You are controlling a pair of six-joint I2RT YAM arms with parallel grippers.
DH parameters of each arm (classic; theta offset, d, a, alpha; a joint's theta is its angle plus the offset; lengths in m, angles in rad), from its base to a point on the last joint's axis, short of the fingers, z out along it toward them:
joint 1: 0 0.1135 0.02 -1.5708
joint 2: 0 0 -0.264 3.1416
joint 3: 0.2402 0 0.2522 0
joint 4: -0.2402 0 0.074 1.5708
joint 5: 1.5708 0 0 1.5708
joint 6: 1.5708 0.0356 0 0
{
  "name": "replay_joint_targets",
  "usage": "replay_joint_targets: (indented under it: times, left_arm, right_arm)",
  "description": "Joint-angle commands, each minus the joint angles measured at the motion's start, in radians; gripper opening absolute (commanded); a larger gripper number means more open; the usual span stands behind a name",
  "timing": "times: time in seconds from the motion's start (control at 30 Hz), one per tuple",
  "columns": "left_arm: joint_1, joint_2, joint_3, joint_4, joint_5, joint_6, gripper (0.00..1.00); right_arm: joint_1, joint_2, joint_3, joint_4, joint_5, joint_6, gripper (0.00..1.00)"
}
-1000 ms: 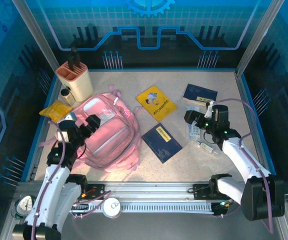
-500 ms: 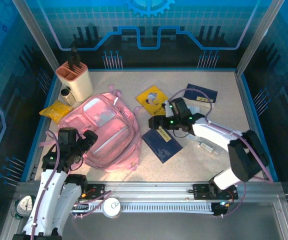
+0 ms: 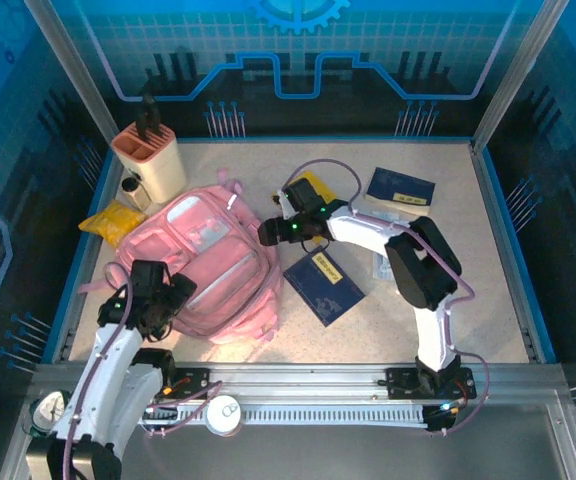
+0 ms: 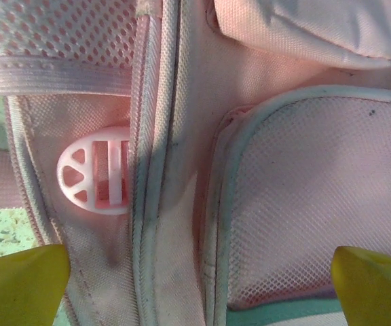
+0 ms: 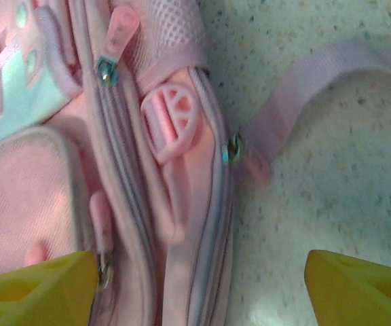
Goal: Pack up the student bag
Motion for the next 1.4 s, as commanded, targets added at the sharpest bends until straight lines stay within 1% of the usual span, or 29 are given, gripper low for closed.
replay_joint_targets:
  times: [0.0,0.07,0.1,0.2,0.37,0.43,0.47,0.63,0.73,0.87,0.93,1.07,1.2,1.27,1.3,1.37]
  left_arm:
    - [0.006,0.018,-0.013,0.069,0.026,0.005,0.99]
    - [0.006,0.026,-0.026,0.105,0.06,0.009,0.99]
    - [0.006,0.031,-0.035,0.132,0.092,0.007,0.99]
    - [0.005,0.042,-0.042,0.161,0.135,-0.009,0.99]
    - [0.003,0.049,-0.059,0.238,0.209,-0.031,0.99]
    - [-0.004,0.062,-0.066,0.287,0.239,-0.038,0.99]
    - [-0.01,0.075,-0.066,0.306,0.245,-0.043,0.98]
    - [-0.061,0.163,-0.041,0.401,0.245,-0.051,0.96]
    - [-0.114,0.246,0.008,0.448,0.217,-0.041,0.96]
    - [-0.182,0.398,0.097,0.522,0.2,-0.021,0.96]
    - [-0.199,0.476,0.156,0.535,0.195,0.009,0.96]
    - [-0.203,0.611,0.258,0.565,0.188,0.071,0.96]
    - [-0.189,0.706,0.369,0.543,0.149,0.18,0.97]
    - [-0.167,0.748,0.421,0.543,0.17,0.23,0.97]
    - [-0.149,0.77,0.443,0.542,0.19,0.254,0.97]
    - [-0.106,0.808,0.473,0.525,0.19,0.274,0.98]
  right_arm:
    - [0.012,0.089,0.092,-0.054,0.001,-0.038,0.75]
    - [0.015,0.142,0.138,-0.061,-0.016,-0.037,0.71]
    - [0.013,0.167,0.162,-0.068,-0.04,-0.038,0.67]
    - [0.017,0.193,0.185,-0.07,-0.078,-0.04,0.55]
    - [0.017,0.104,0.097,-0.007,-0.091,-0.043,0.18]
    - [0.017,0.049,0.043,0.013,-0.092,-0.043,0.09]
    - [0.016,0.02,0.008,0.028,-0.094,-0.039,0.08]
    - [-0.001,-0.124,-0.169,0.079,-0.101,-0.008,0.04]
    - [-0.011,-0.198,-0.244,0.083,-0.096,-0.004,0.04]
    - [-0.019,-0.268,-0.308,0.069,-0.088,-0.001,0.03]
    - [-0.02,-0.289,-0.332,0.06,-0.075,0.003,0.03]
    - [-0.015,-0.307,-0.361,0.051,-0.085,0.016,0.03]
    - [0.033,-0.298,-0.343,0.056,-0.078,0.037,0.03]
    - [0.067,-0.279,-0.308,0.031,-0.052,0.05,0.04]
    - [0.085,-0.267,-0.297,0.033,-0.044,0.068,0.06]
    - [0.122,-0.248,-0.293,0.07,-0.032,0.116,0.12]
